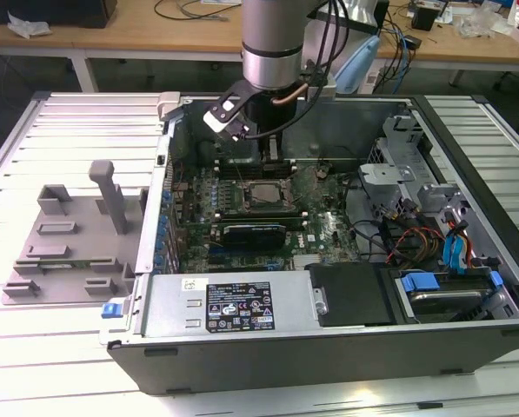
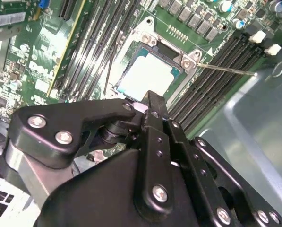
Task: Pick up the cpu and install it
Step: 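Place the cpu into insertion slot, then close the cpu cover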
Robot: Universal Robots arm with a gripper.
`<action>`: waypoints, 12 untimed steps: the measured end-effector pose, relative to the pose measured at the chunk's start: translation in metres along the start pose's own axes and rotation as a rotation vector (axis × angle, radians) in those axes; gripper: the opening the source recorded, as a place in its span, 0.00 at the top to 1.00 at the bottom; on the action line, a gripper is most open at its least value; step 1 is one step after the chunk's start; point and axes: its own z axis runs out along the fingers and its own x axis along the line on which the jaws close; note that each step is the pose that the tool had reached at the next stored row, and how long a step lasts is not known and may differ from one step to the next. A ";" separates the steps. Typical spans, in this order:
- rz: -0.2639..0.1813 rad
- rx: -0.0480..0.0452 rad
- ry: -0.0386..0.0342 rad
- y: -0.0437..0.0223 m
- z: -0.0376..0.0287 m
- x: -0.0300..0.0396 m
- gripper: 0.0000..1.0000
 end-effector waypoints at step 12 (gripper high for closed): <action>0.000 0.0001 -0.0002 0.0000 -0.0011 0.0000 0.89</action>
